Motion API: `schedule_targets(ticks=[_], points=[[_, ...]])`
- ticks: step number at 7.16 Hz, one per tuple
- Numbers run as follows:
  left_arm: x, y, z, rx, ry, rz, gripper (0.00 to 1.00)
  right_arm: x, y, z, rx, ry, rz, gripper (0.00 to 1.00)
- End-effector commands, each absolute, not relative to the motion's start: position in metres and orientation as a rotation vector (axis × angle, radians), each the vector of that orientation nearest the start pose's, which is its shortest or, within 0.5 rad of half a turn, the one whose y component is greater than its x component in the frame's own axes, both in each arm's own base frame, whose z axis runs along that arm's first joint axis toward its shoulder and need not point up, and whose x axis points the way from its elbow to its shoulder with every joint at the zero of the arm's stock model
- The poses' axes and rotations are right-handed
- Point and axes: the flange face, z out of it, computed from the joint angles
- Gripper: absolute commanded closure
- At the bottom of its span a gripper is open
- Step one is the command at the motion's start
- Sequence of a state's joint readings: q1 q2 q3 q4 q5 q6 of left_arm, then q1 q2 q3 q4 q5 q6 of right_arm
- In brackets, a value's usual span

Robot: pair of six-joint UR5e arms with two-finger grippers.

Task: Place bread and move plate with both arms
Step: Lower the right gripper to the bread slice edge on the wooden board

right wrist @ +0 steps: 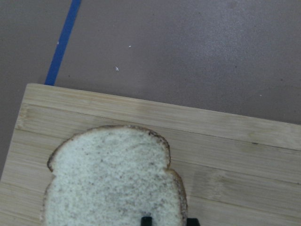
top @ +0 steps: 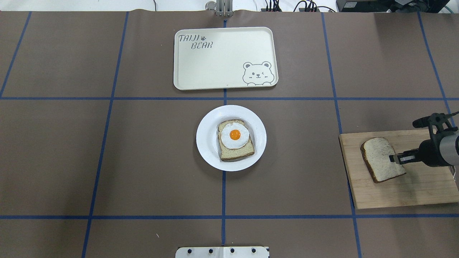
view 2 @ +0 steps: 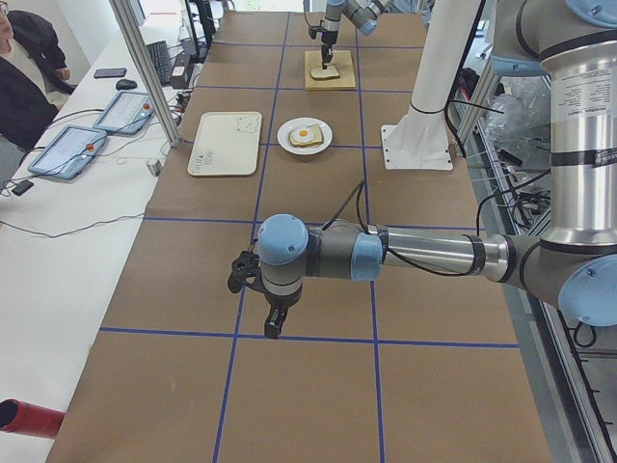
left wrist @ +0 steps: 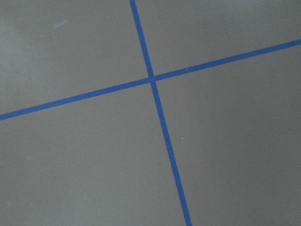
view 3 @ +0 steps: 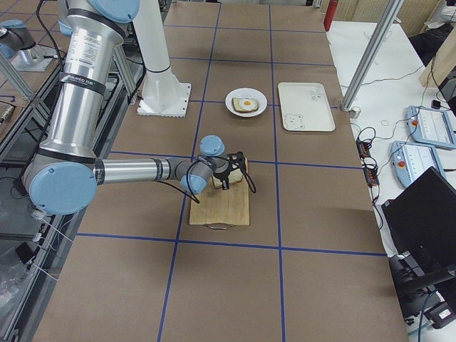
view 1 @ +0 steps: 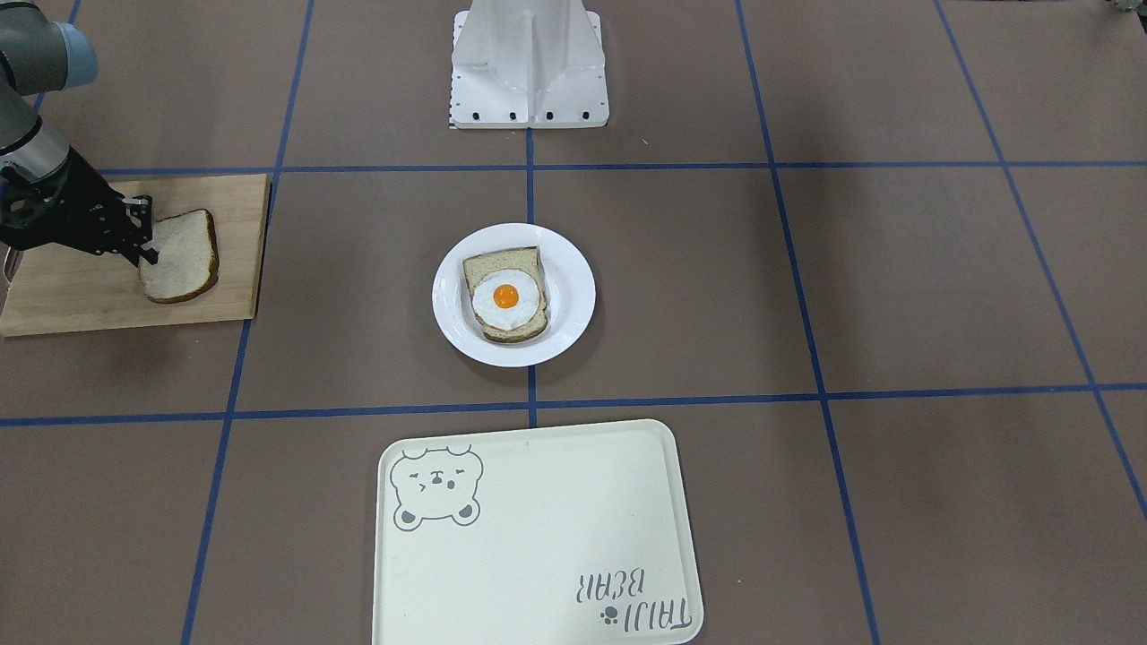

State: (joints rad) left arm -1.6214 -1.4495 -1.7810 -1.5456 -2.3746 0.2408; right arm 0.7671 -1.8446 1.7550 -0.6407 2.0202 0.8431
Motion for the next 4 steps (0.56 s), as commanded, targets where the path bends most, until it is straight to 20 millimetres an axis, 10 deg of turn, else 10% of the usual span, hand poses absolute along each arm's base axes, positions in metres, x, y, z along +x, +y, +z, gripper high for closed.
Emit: schedule_targets(ticks=[1,4], points=[[-0.0837,-0.4396,0.6111,0.179,0.79,0.206,0.01,-0.2231,-0.3407,0.6004,0.239,-0.877,-0.143,1.0],[-0.0837,-0.4396,0.6111,0.179,0.79,0.206,0.01,-0.22,-0.3407,0.5988,0.231,-0.885,-0.126,1.0]])
